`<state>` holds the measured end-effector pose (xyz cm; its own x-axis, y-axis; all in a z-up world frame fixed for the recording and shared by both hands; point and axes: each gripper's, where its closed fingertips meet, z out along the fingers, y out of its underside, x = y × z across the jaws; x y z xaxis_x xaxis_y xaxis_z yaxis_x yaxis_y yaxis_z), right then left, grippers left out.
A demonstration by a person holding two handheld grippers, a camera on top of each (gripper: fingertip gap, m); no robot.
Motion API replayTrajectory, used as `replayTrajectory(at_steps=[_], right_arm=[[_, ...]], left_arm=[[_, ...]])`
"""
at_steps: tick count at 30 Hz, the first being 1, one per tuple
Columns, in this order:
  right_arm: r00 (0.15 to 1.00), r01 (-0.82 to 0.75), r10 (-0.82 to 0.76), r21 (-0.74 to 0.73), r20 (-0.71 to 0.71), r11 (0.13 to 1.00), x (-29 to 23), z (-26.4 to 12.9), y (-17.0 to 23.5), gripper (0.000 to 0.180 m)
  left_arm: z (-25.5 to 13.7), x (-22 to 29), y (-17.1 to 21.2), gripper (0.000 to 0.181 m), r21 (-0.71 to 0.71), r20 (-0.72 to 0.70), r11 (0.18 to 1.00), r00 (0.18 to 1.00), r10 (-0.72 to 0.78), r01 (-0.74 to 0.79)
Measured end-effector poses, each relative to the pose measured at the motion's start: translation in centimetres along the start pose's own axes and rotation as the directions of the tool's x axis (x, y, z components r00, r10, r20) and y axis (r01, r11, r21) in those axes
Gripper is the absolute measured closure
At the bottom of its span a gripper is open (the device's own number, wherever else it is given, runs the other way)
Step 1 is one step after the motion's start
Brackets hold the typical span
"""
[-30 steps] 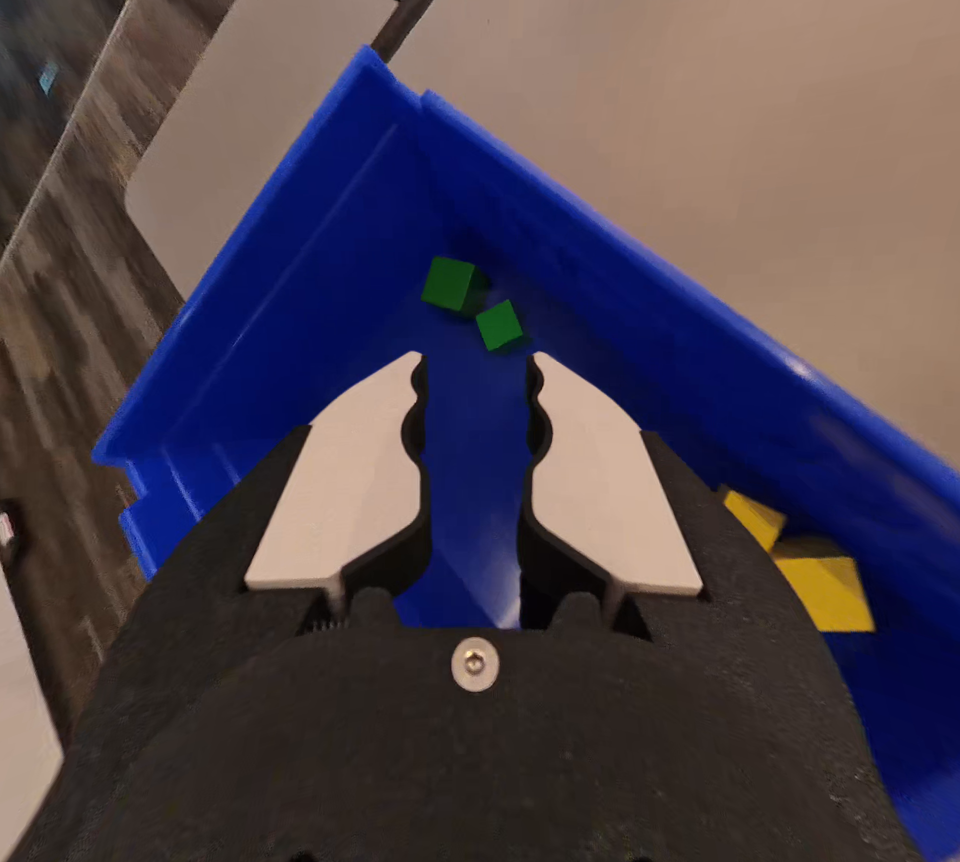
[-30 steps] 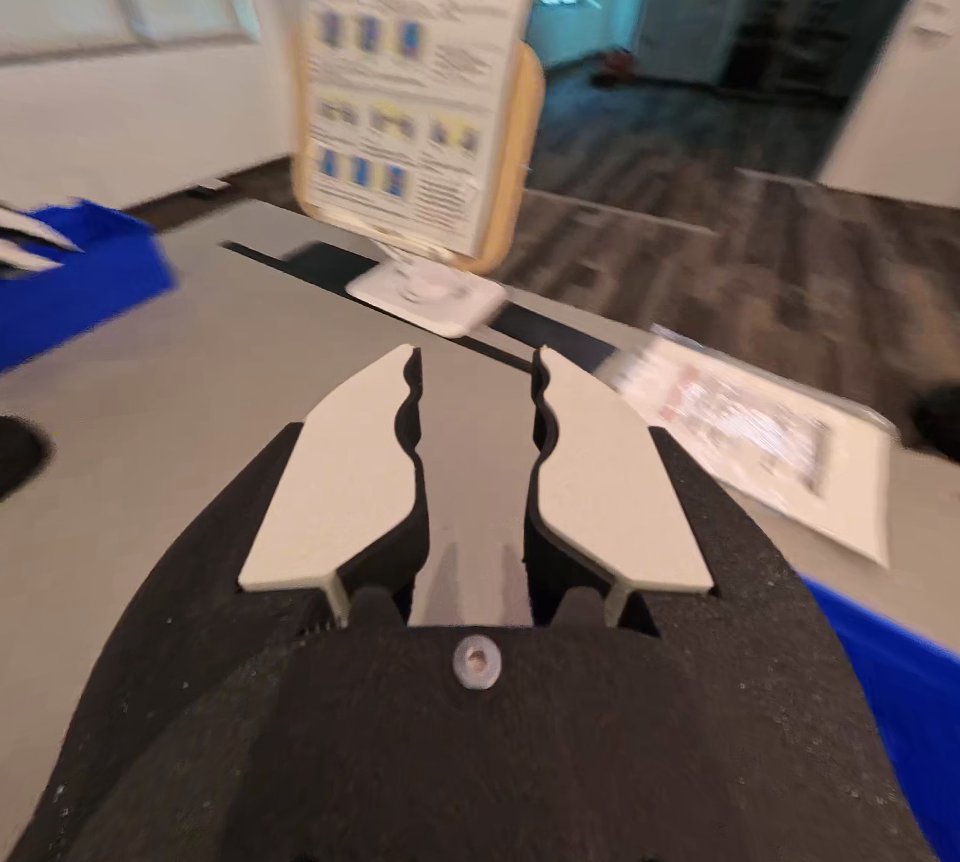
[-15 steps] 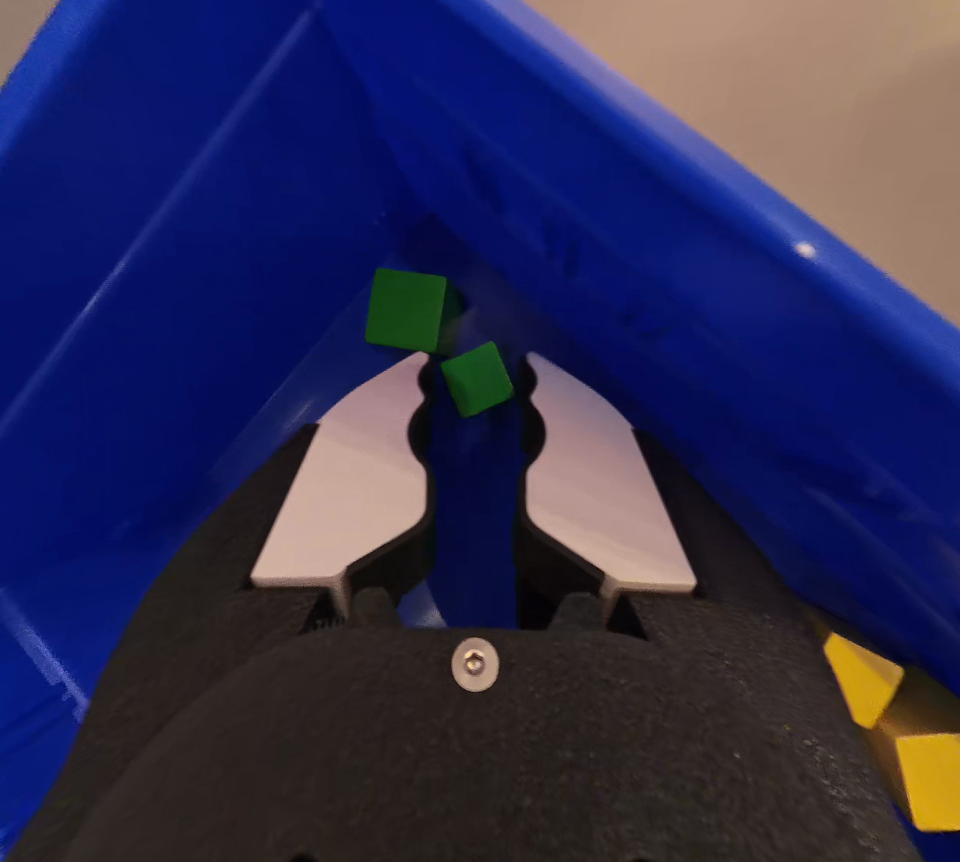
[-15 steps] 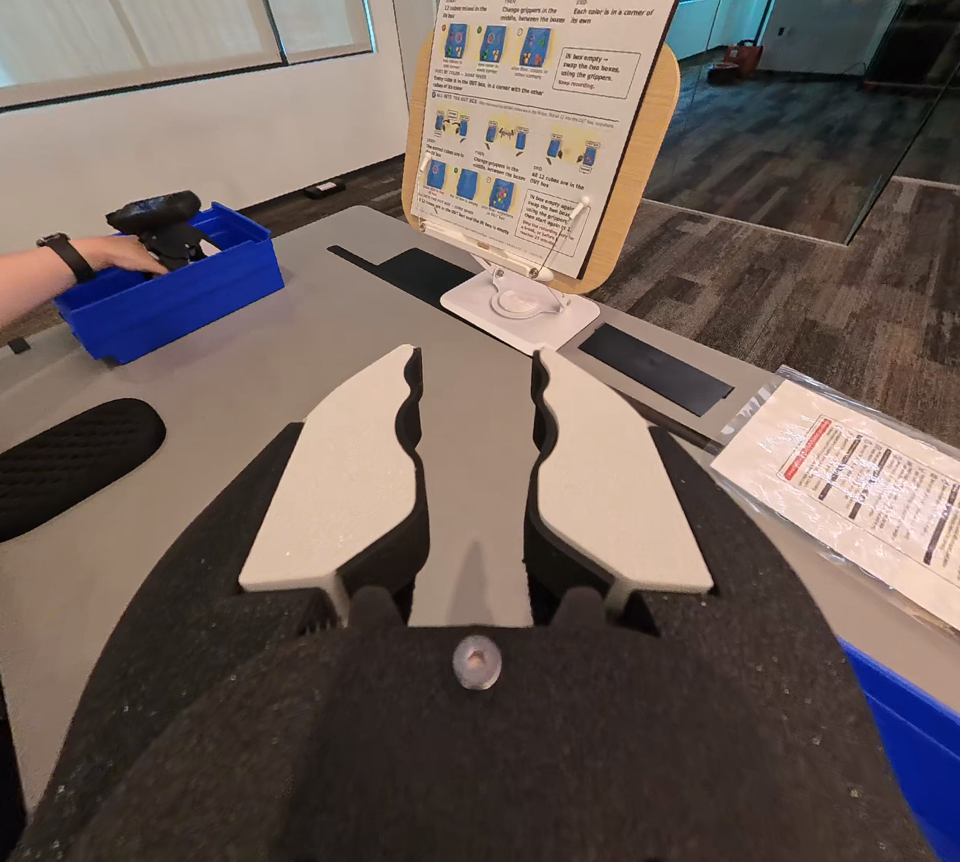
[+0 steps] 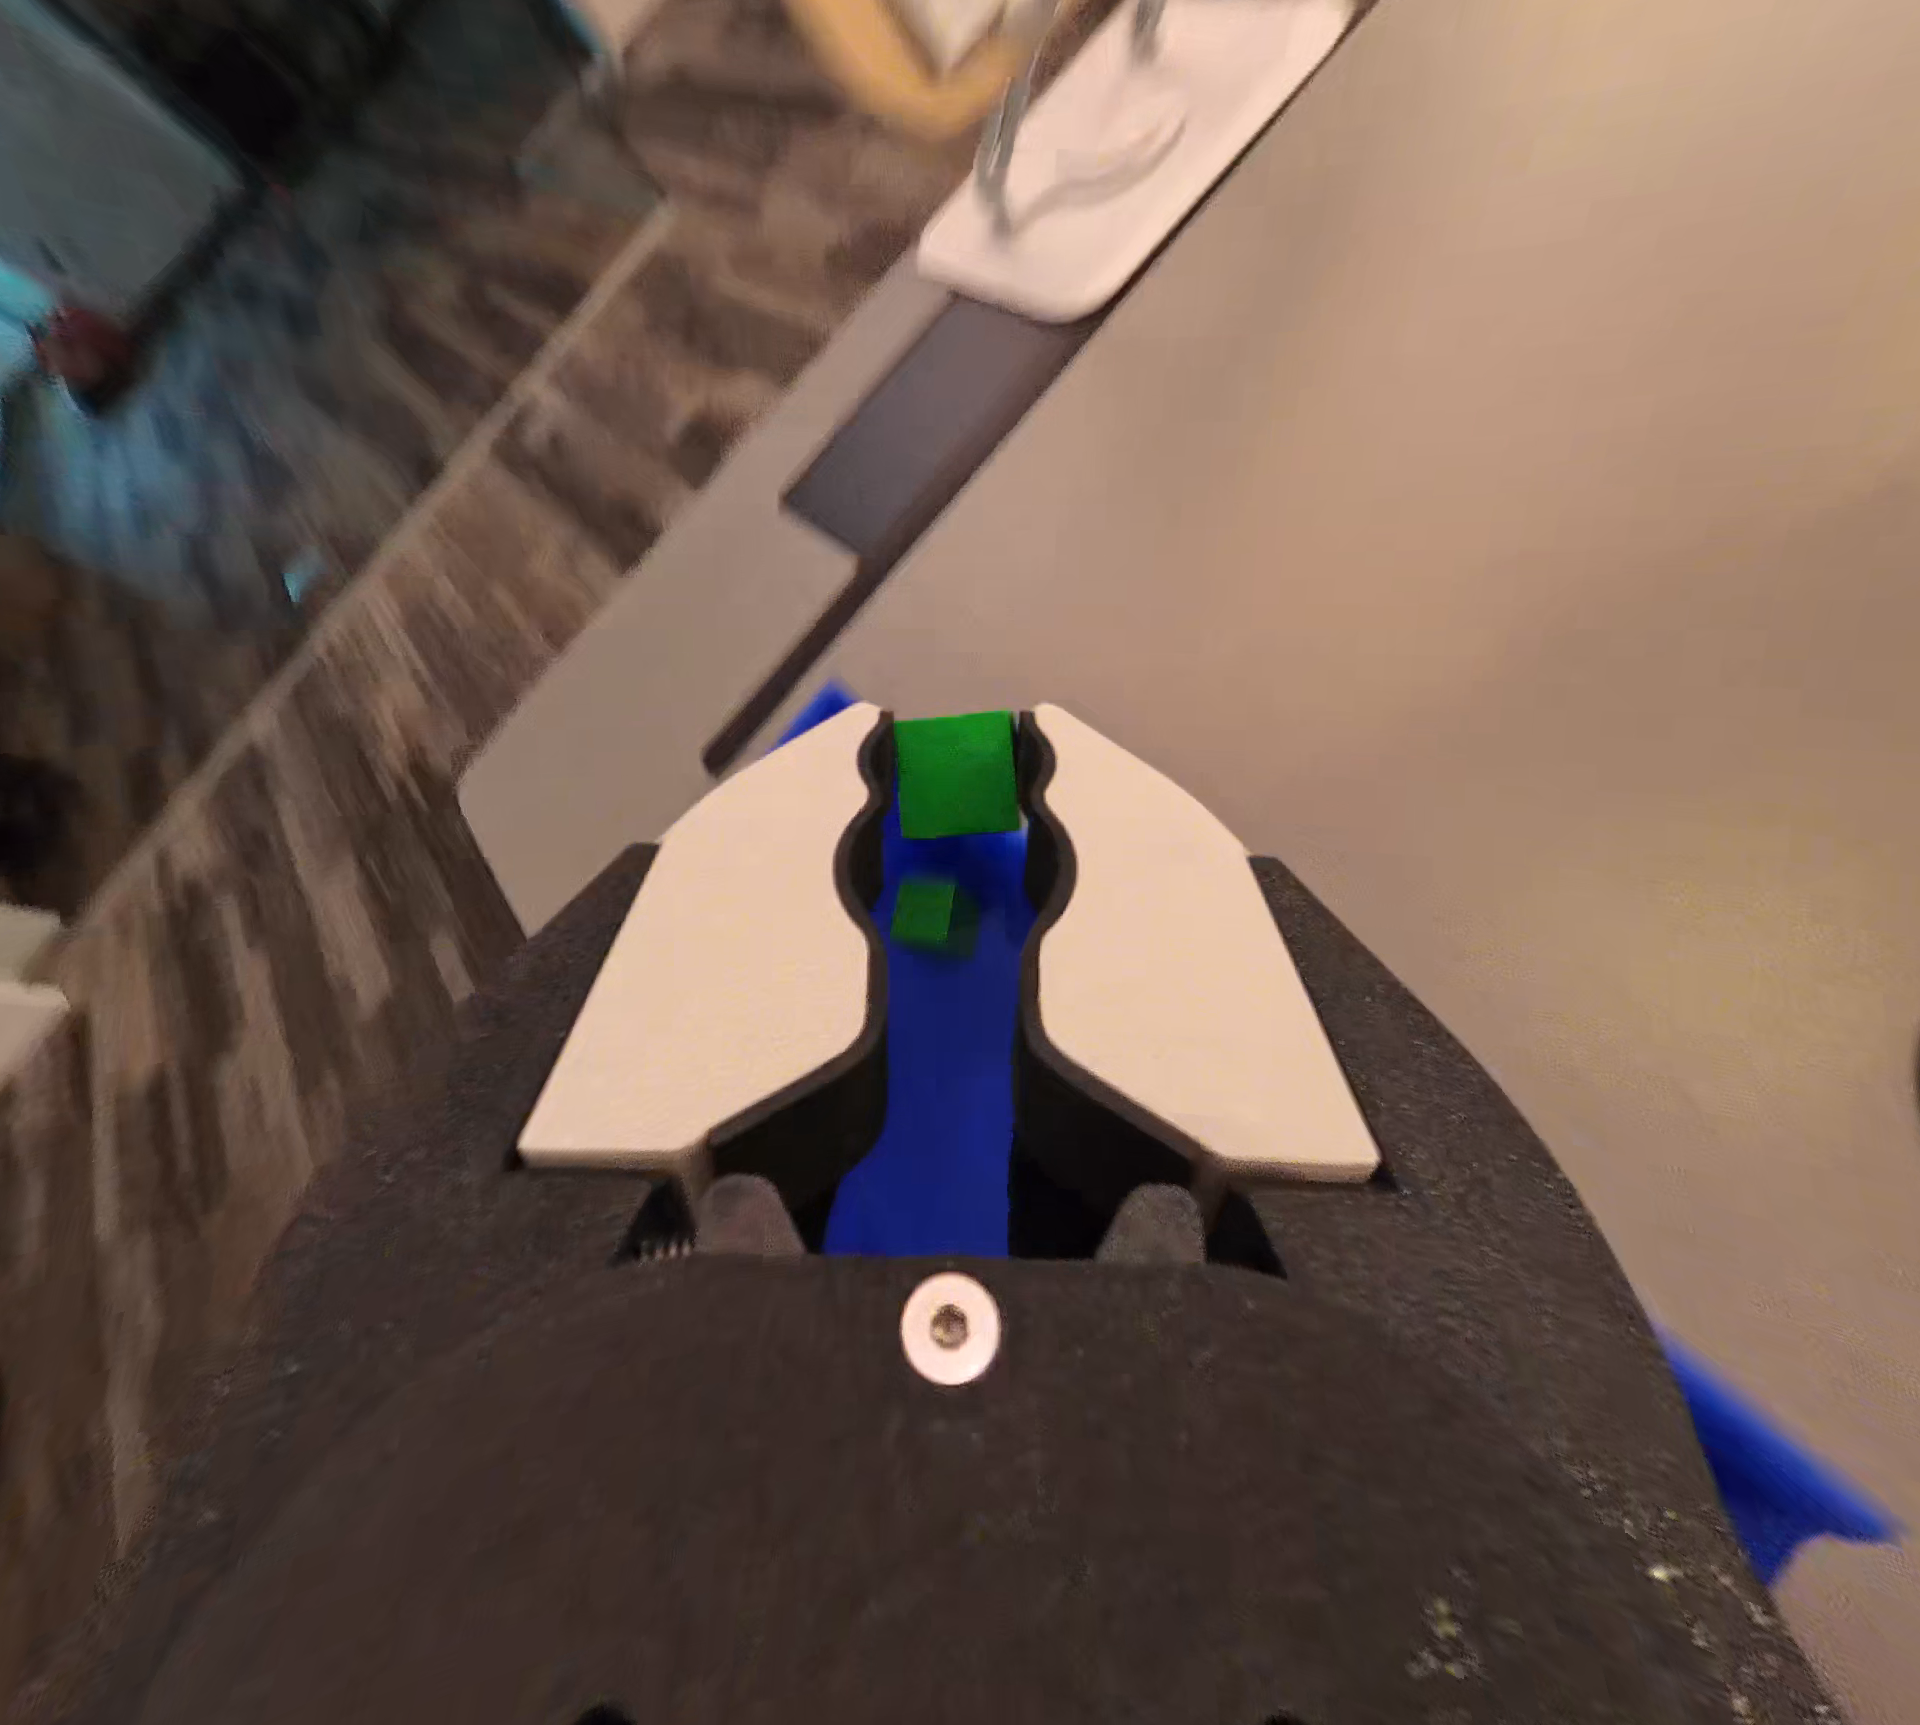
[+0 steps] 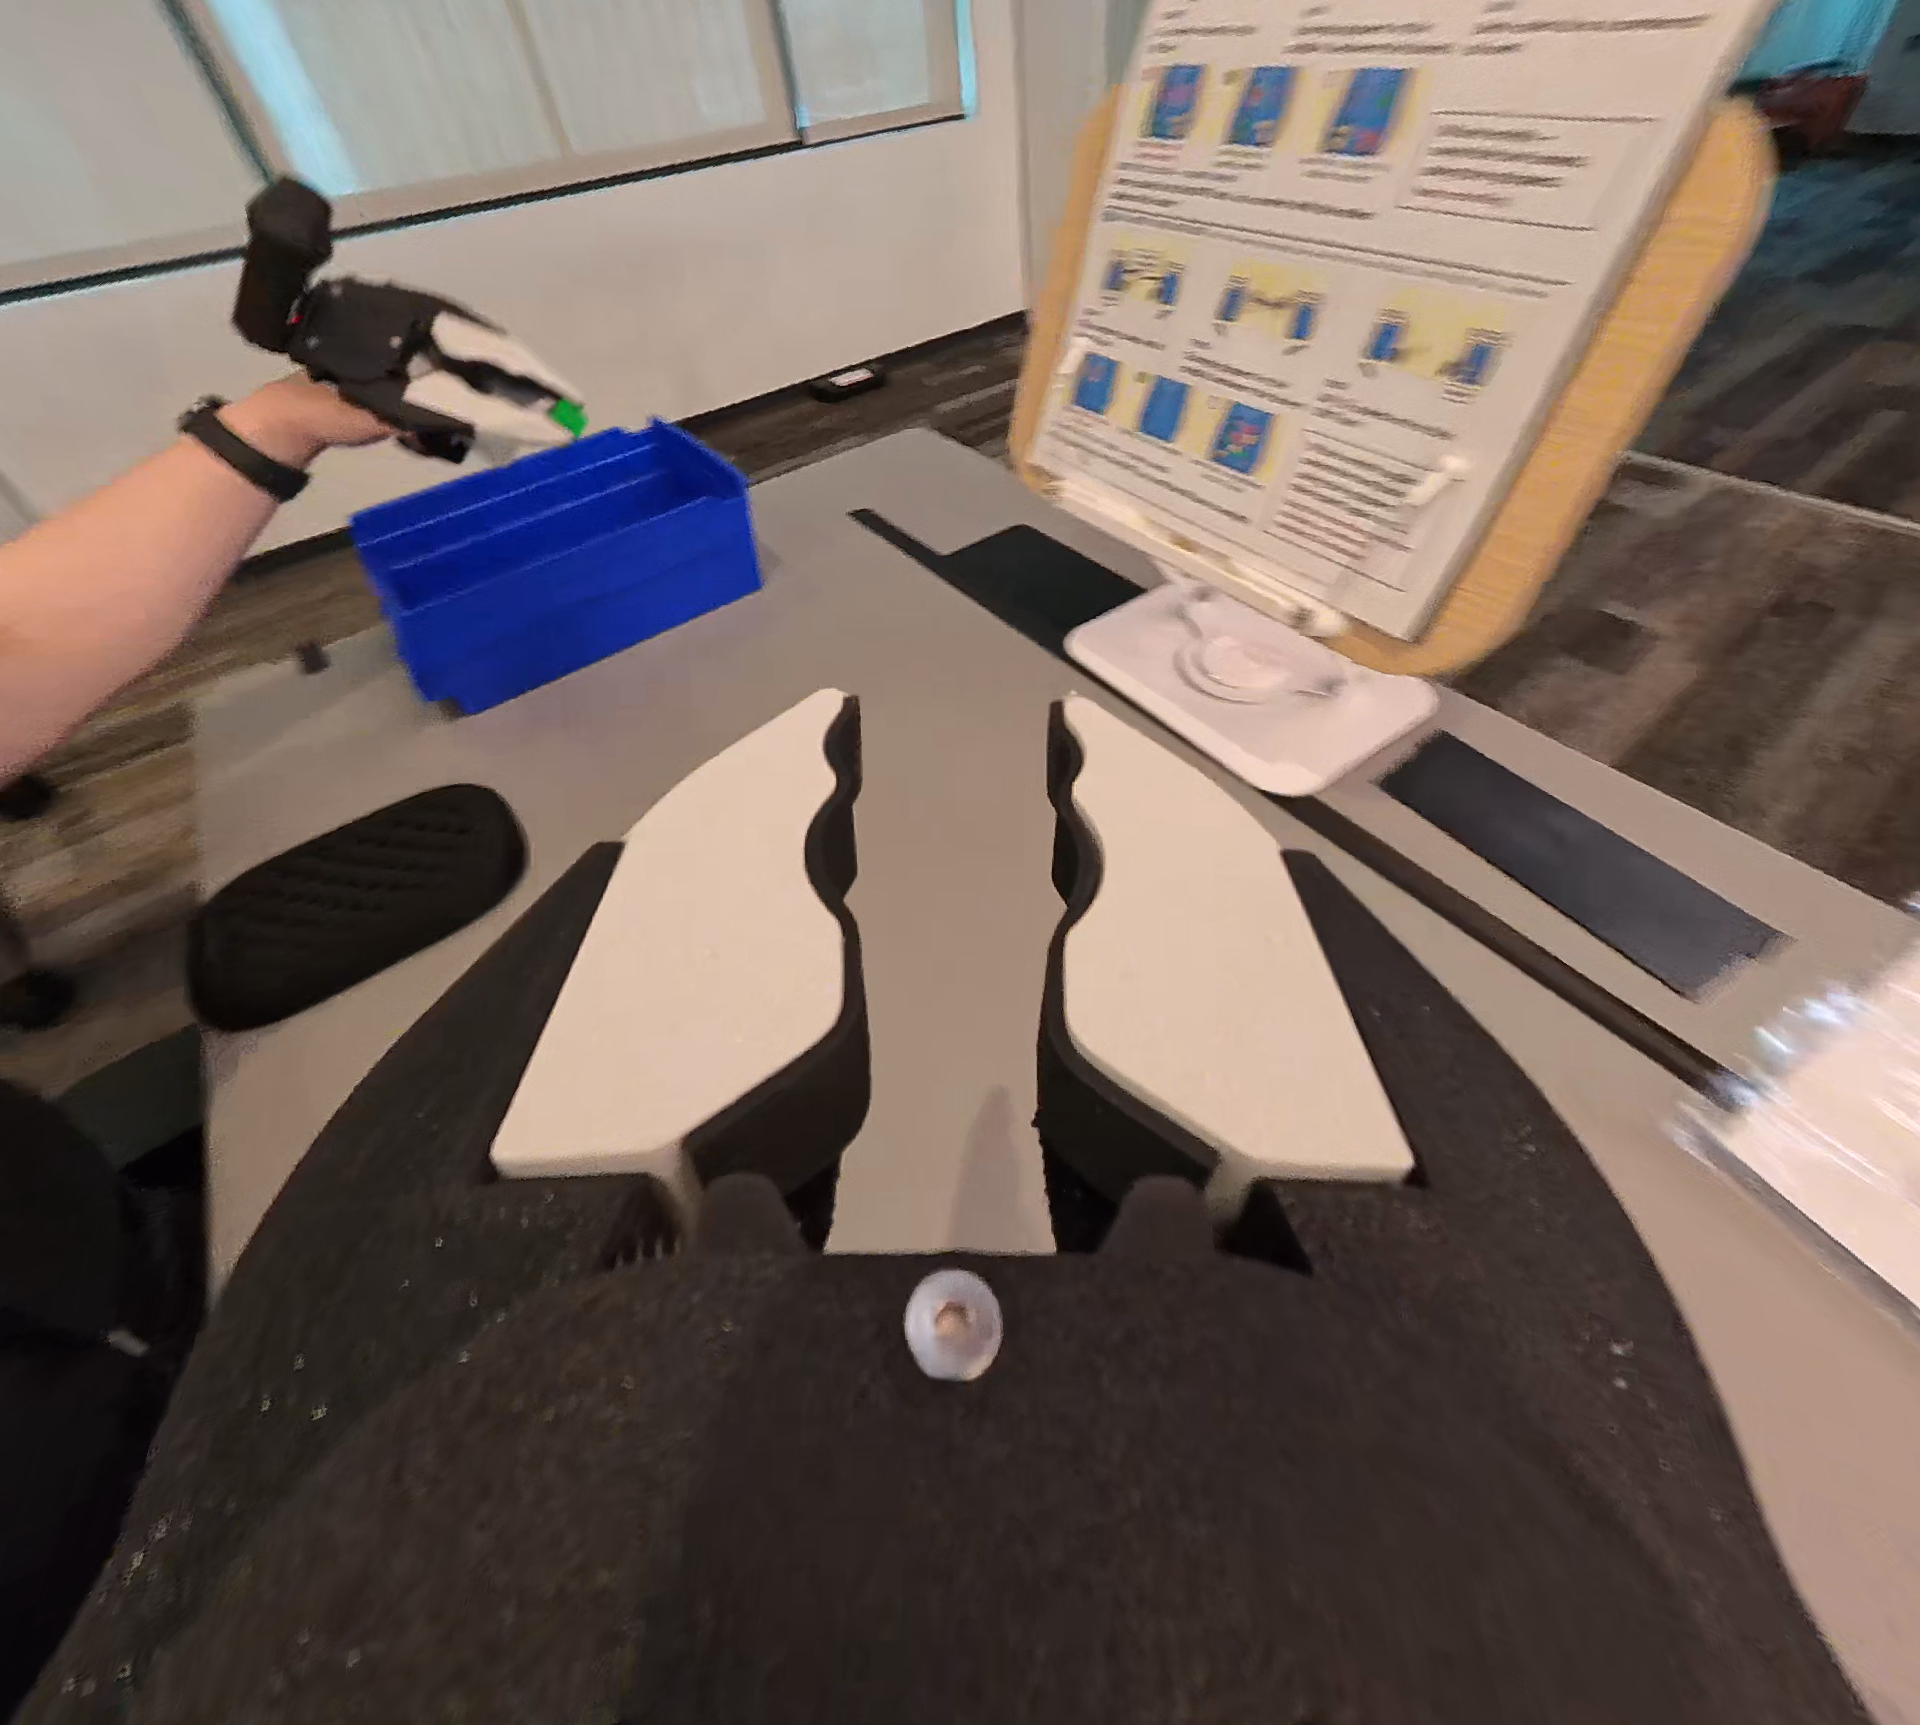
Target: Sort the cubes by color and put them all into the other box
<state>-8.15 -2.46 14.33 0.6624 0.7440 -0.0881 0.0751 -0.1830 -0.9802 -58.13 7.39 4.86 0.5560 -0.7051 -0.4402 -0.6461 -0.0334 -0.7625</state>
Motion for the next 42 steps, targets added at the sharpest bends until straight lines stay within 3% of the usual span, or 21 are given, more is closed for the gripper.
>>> replayTrajectory(at_steps=[3,6,13,18,22,26,28,33,37,40,42], right_arm=[[0.988,-0.034,0.039,-0.038,0.152,0.999,-4.1,4.5,0.2,0.143],[0.958,-0.12,0.136,-0.079,0.254,0.99,-7.9,8.6,0.8,0.136],[0.829,-0.361,0.415,-0.209,0.374,0.909,-12.9,15.2,3.9,0.121],[0.79,-0.429,0.497,-0.255,0.36,0.867,-12.4,16.5,5.5,0.124],[0.827,-0.388,0.468,-0.285,0.312,0.876,-11.9,16.8,6.5,0.125],[0.798,-0.386,0.493,-0.336,0.345,0.859,-12.2,16.7,7.1,0.137],[0.772,-0.379,0.502,-0.352,0.389,0.856,-12.8,16.4,6.9,0.156],[0.78,-0.369,0.497,-0.362,0.38,0.856,-12.3,16.4,7.3,0.158],[0.776,-0.369,0.496,-0.358,0.39,0.858,-11.5,15.7,6.8,0.158],[0.804,-0.343,0.449,-0.314,0.389,0.885,-9.4,12.8,4.8,0.158],[0.892,-0.279,0.347,-0.25,0.289,0.927,-6.0,8.8,3.2,0.158]], left_arm=[[-0.9,5.2,-7.8,0.158,0.143,-0.058,0.981,0.988,0.14,-0.131],[0.0,11.0,-13.1,0.158,0.221,-0.113,0.941,0.952,0.284,-0.254],[5.6,20.4,-19.6,0.158,0.277,-0.149,0.858,0.863,0.483,-0.433],[8.9,22.9,-20.8,0.158,0.244,-0.152,0.827,0.822,0.549,-0.507],[9.5,23.7,-21.4,0.158,0.243,-0.162,0.822,0.814,0.559,-0.516],[9.6,24.2,-21.8,0.158,0.244,-0.16,0.811,0.803,0.574,-0.532],[9.6,24.4,-21.8,0.159,0.241,-0.162,0.809,0.799,0.578,-0.536],[9.9,24.6,-21.8,0.158,0.222,-0.153,0.815,0.806,0.572,-0.536],[9.8,24.5,-21.5,0.12,0.186,-0.172,0.847,0.832,0.527,-0.498],[8.9,23.8,-21.2,0.114,0.196,-0.137,0.872,0.868,0.477,-0.449],[8.0,23.0,-20.6,0.116,0.219,-0.106,0.896,0.903,0.416,-0.386]])
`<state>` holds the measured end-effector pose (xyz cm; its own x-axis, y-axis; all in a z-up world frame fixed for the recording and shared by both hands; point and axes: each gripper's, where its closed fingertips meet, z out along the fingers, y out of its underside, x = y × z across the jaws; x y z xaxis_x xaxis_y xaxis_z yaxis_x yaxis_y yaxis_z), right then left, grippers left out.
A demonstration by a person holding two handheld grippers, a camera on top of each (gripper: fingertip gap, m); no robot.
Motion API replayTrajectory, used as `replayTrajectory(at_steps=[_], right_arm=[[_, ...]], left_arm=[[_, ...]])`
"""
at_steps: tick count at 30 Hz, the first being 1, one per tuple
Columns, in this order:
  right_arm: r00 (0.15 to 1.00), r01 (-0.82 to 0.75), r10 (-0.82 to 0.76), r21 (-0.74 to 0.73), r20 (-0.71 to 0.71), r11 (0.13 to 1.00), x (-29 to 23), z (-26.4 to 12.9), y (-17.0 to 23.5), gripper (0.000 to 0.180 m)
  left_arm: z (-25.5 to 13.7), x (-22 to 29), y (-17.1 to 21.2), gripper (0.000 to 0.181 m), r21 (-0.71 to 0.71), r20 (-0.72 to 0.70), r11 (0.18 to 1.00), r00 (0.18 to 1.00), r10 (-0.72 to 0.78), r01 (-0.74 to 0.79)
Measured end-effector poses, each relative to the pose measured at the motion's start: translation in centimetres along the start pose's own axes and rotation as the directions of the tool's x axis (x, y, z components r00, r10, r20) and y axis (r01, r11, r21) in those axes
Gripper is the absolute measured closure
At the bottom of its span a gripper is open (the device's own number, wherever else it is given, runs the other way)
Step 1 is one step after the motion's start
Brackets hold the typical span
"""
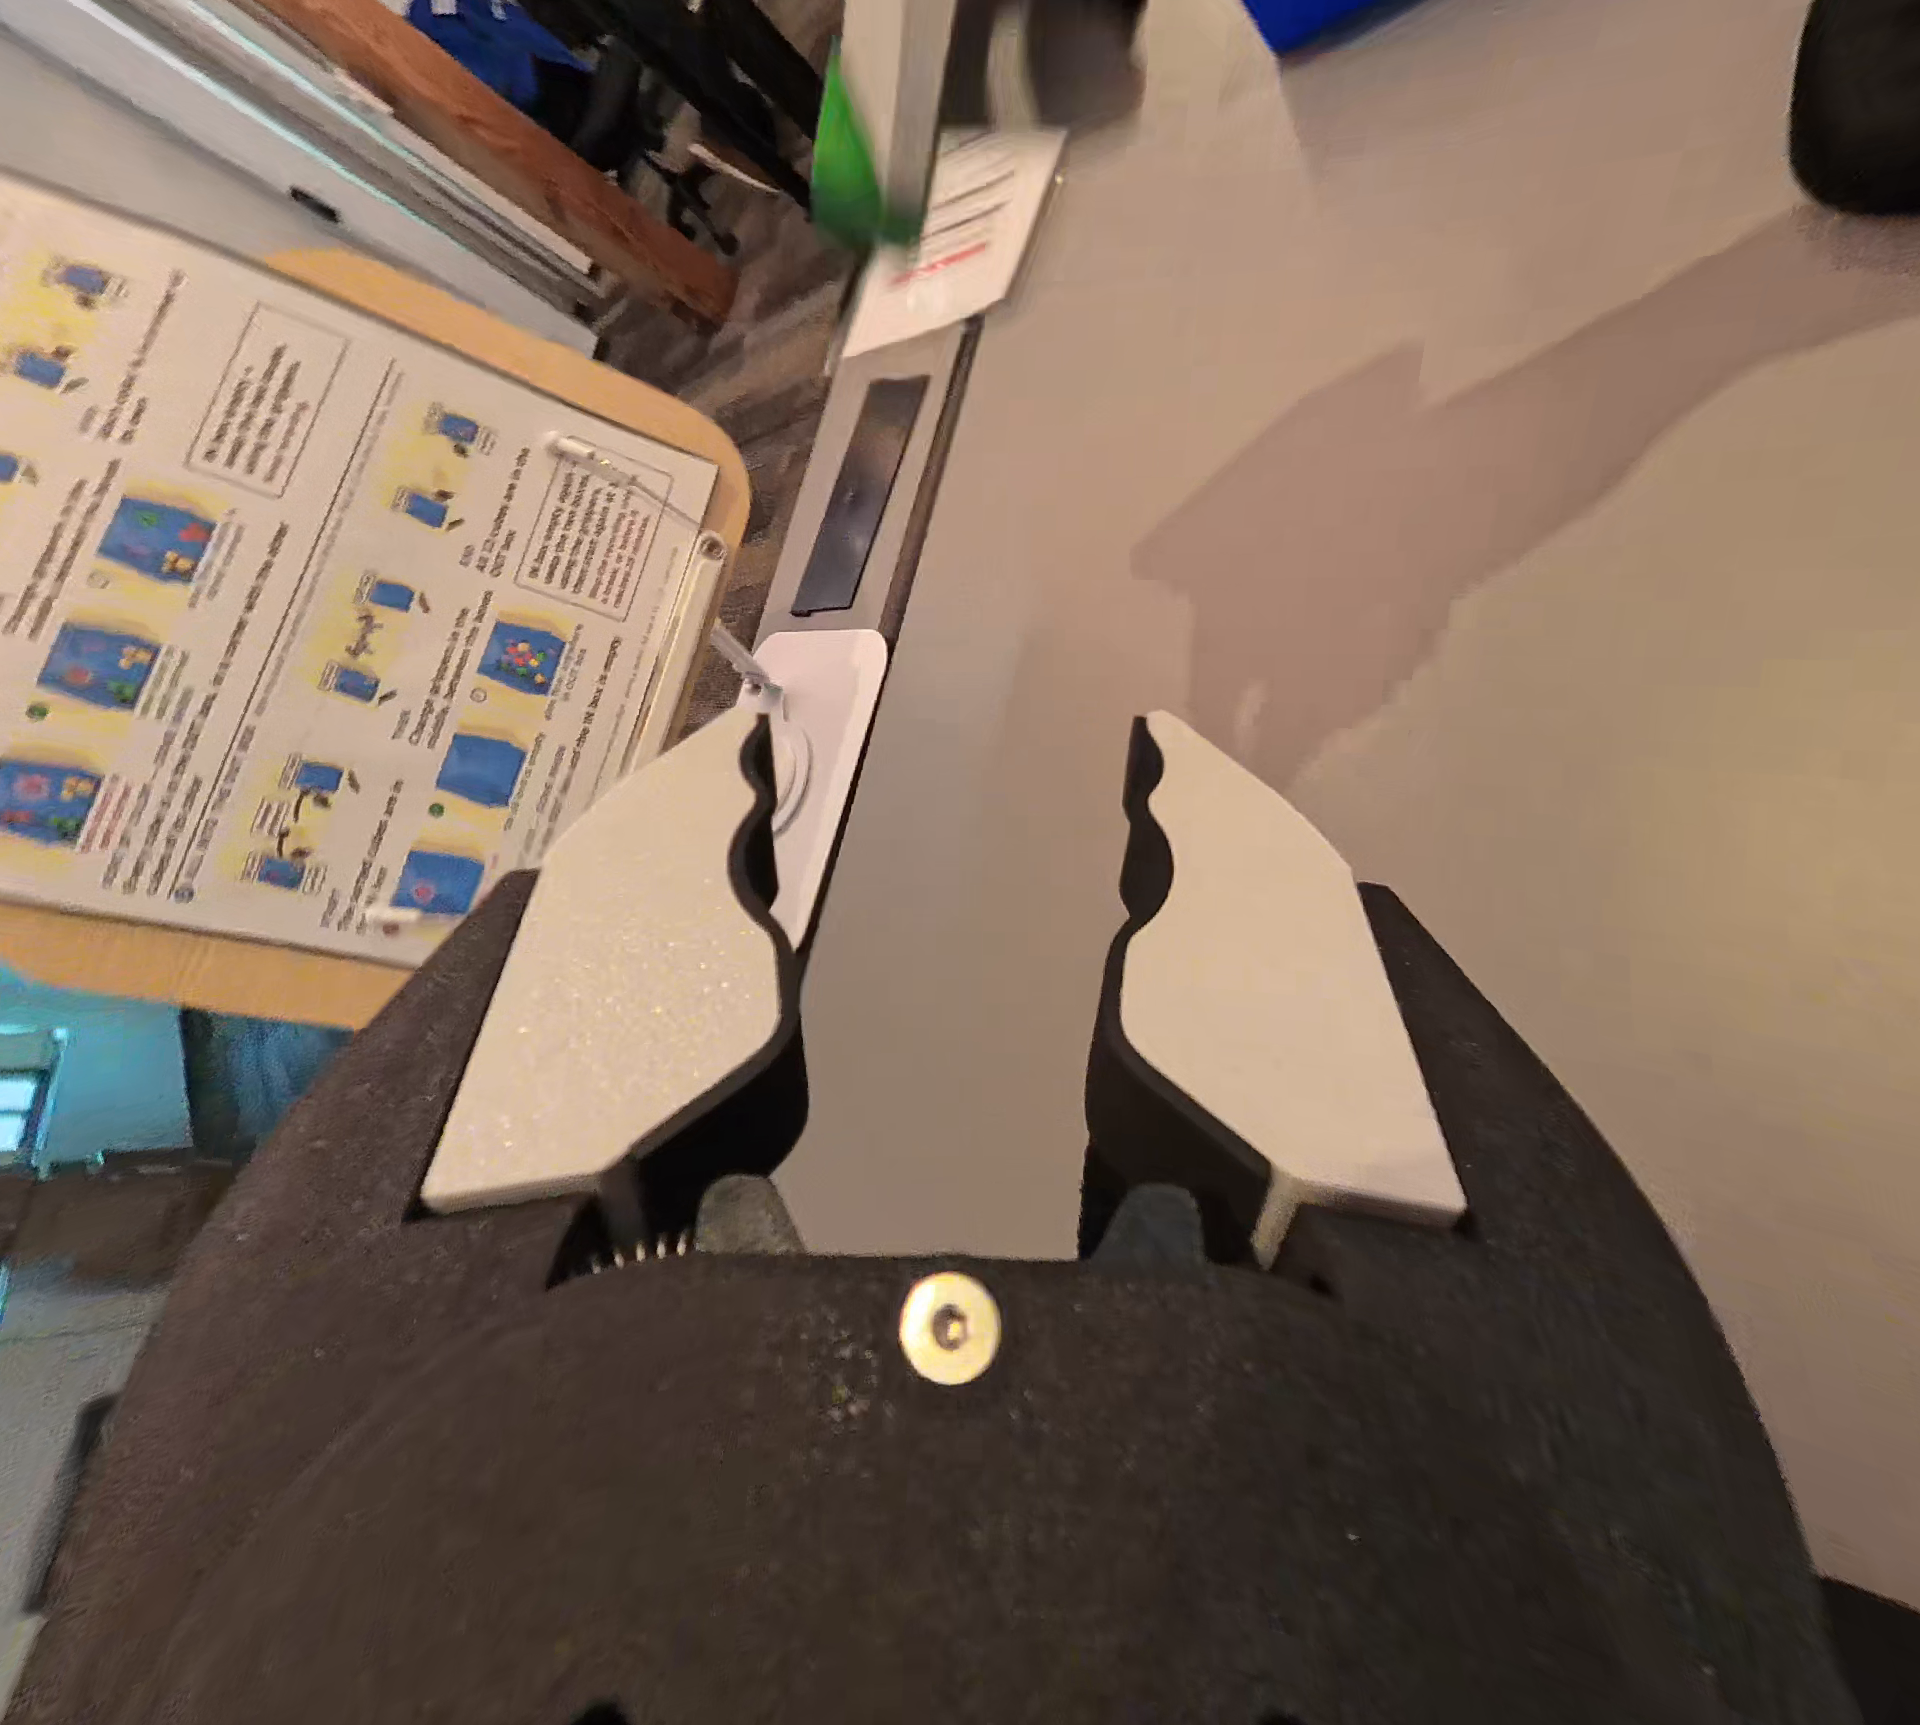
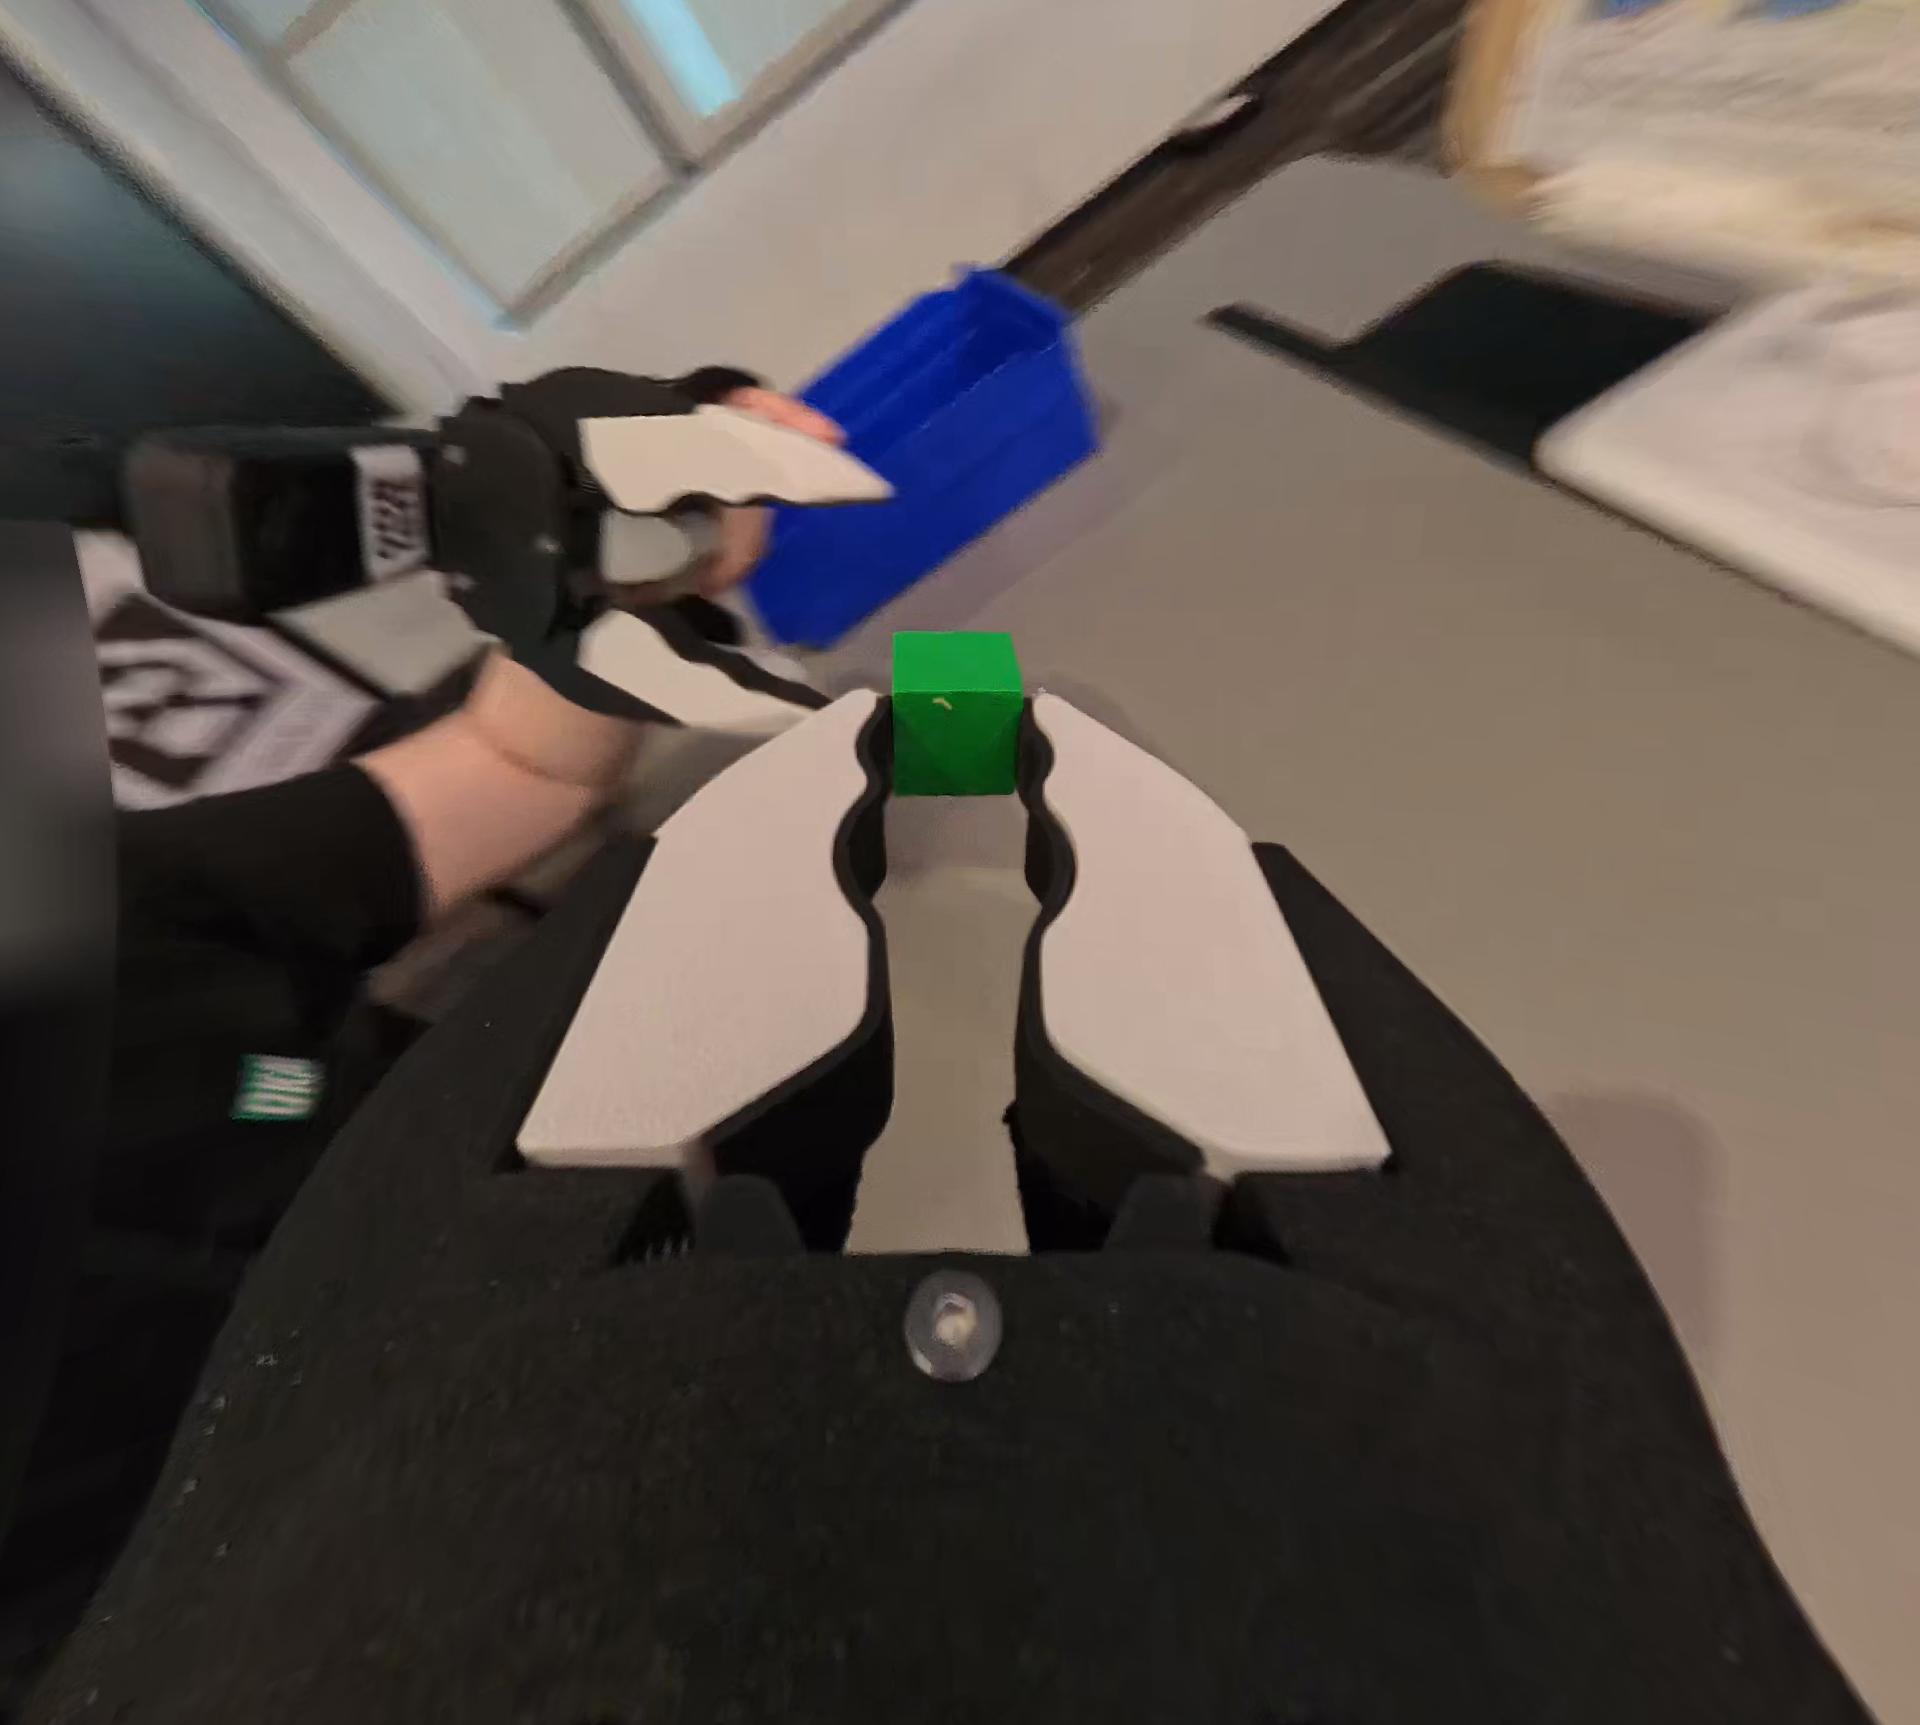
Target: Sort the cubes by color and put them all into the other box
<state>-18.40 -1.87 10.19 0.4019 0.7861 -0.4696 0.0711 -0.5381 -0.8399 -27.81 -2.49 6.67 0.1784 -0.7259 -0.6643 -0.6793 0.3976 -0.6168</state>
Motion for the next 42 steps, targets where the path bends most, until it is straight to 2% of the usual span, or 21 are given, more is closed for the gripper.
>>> replayTrajectory(at_steps=[1,2,4,5,7,10,15,18,20,22,24,27,31,34,37,39,42], right_arm=[[0.987,0.053,-0.053,-0.004,-0.152,0.999,1.7,-3.6,-0.2,0.158],[0.932,0.096,-0.103,-0.039,-0.346,0.995,4.0,-7.9,0.3,0.158],[0.717,0.049,-0.114,-0.114,-0.688,0.992,8.5,-17.8,3.4,0.158],[0.625,-0.024,-0.084,-0.126,-0.777,0.992,10.0,-22.3,5.8,0.158],[0.517,-0.173,-0.006,-0.111,-0.856,0.979,12.3,-28.7,11.0,0.158],[0.396,-0.357,0.113,-0.039,-0.911,0.933,15.2,-34.4,17.6,0.157],[0.397,-0.48,0.17,-0.046,-0.902,0.876,18.8,-35.0,22.8,0.157],[0.364,-0.499,0.171,-0.037,-0.916,0.866,20.0,-35.3,23.3,0.154],[0.375,-0.448,0.177,-0.011,-0.91,0.894,19.9,-35.3,22.1,0.142],[0.383,-0.377,0.183,0.028,-0.905,0.926,19.3,-35.5,20.4,0.138],[0.365,-0.309,0.169,0.052,-0.915,0.95,18.4,-36.2,18.8,0.138],[0.32,-0.22,0.136,0.066,-0.937,0.973,17.1,-37.2,16.7,0.137],[0.318,-0.088,0.07,0.044,-0.945,0.995,15.6,-37.0,13.4,0.137],[0.352,0.001,0.044,0.047,-0.935,0.999,14.8,-35.8,11.0,0.138],[0.405,0.07,0.022,0.055,-0.914,0.996,14.2,-34.1,9.0,0.138],[0.441,0.119,-0.007,0.051,-0.898,0.992,13.6,-32.7,7.5,0.138],[0.532,0.236,-0.071,0.067,-0.844,0.97,11.8,-29.5,4.3,0.138]], left_arm=[[-0.6,0.0,0.7,0.117,0.006,0.017,0.999,0.999,-0.033,0.033],[-1.1,-0.1,1.5,0.119,0.003,0.037,0.998,0.997,-0.062,0.062],[-1.9,-0.2,3.7,0.122,-0.021,0.071,0.994,0.992,-0.101,0.103],[-2.3,-0.2,4.9,0.124,-0.044,0.083,0.992,0.99,-0.117,0.121],[-2.7,-0.3,7.1,0.125,-0.096,0.096,0.984,0.985,-0.141,0.15],[-3.1,-0.4,9.2,0.127,-0.141,0.102,0.972,0.98,-0.172,0.186],[-3.5,0.1,11.2,0.128,-0.183,0.098,0.957,0.972,-0.213,0.227],[-4.0,0.2,12.1,0.127,-0.205,0.112,0.947,0.967,-0.227,0.246],[-4.6,0.3,12.7,0.127,-0.198,0.134,0.935,0.953,-0.273,0.295],[-5.6,0.3,13.7,0.126,-0.2,0.161,0.918,0.936,-0.313,0.341],[-7.1,-0.6,15.5,0.127,-0.239,0.226,0.909,0.929,-0.291,0.343],[-10.4,-3.7,19.4,0.126,-0.319,0.345,0.865,0.898,-0.274,0.387],[-16.3,-9.0,26.6,0.127,-0.416,0.494,0.75,0.821,-0.288,0.514],[-18.7,-10.1,31.9,0.132,-0.477,0.477,0.661,0.802,-0.36,0.58],[-19.3,-9.1,37.0,0.126,-0.576,0.421,0.557,0.801,-0.425,0.598],[-18.7,-8.6,39.0,0.127,-0.6,0.386,0.547,0.81,-0.441,0.584],[-16.4,-7.9,40.1,0.13,-0.576,0.336,0.568,0.803,-0.492,0.588]])
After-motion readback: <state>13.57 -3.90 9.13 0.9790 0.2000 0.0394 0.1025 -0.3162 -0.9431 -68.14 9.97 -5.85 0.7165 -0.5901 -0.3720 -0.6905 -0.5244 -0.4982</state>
